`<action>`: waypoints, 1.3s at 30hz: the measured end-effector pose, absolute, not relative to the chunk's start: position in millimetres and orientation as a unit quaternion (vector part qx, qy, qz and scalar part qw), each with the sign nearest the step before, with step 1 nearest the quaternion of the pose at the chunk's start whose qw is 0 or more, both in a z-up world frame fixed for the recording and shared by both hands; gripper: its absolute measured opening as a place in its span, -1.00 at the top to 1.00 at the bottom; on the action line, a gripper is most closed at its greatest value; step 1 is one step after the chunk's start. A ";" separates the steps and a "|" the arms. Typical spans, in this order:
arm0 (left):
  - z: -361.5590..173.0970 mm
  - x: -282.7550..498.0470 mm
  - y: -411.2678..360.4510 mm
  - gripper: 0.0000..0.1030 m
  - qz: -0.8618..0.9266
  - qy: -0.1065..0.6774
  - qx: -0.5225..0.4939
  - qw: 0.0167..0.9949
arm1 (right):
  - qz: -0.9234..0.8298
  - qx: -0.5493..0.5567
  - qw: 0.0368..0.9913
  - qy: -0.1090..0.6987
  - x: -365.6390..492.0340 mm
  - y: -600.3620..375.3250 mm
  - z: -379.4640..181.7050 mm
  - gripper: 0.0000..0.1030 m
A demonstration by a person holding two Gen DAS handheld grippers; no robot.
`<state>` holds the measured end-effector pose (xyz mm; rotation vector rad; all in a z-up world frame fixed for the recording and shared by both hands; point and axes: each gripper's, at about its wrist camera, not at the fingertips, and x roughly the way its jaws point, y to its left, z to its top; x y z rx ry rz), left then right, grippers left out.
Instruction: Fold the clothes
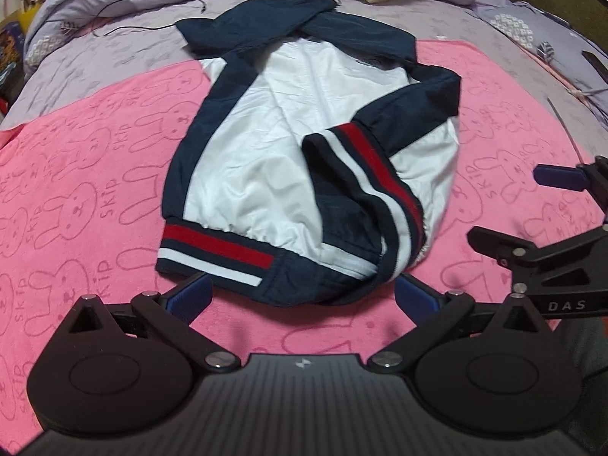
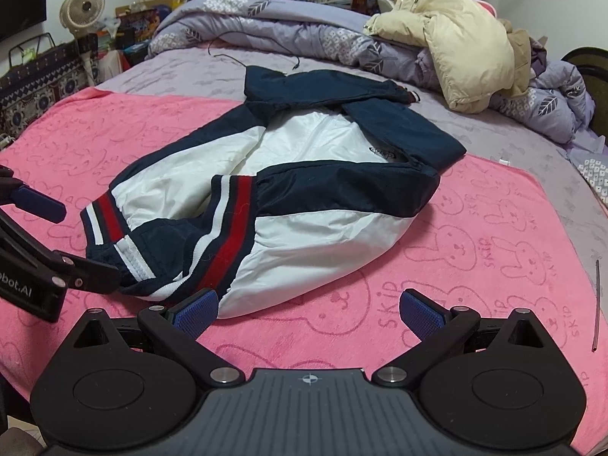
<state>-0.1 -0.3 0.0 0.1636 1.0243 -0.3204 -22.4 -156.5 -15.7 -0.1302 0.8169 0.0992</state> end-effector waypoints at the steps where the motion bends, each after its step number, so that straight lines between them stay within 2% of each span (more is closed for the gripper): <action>1: 0.1 -0.4 -0.9 -0.99 -0.154 0.487 0.079 0.856 | 0.049 -0.064 0.914 0.398 -22.7 -156.9 -16.1 -1.00; 20: -9.5 1.4 4.2 -0.99 -0.147 0.491 0.073 0.855 | 0.059 -0.070 0.915 0.393 -23.0 -153.0 -12.8 -1.00; 28: -26.6 -4.5 43.6 -0.99 -0.087 0.496 0.080 0.860 | 0.080 -0.071 0.929 0.355 -3.3 -114.1 -14.0 -0.99; 31: -27.8 -6.0 65.1 -0.99 -0.062 0.504 0.072 0.859 | 0.089 -0.091 0.928 0.349 17.5 -83.4 -18.5 -0.77; 33: -25.6 -6.6 77.2 -0.99 -0.047 0.502 0.068 0.861 | 0.079 -0.100 0.929 0.348 33.3 -66.3 -23.5 -0.72; 35: -23.8 -4.4 85.9 -0.99 -0.036 0.507 0.055 0.859 | 0.027 -0.102 0.926 0.362 51.7 -64.9 -35.4 -0.53; 36: -23.3 -2.8 89.8 -0.99 -0.032 0.507 0.049 0.860 | 0.005 -0.100 0.923 0.371 58.9 -68.4 -41.4 -0.35; 39: -23.6 3.9 96.4 -0.99 -0.022 0.500 0.038 0.865 | -0.012 -0.065 0.917 0.394 60.2 -93.3 -58.2 -0.34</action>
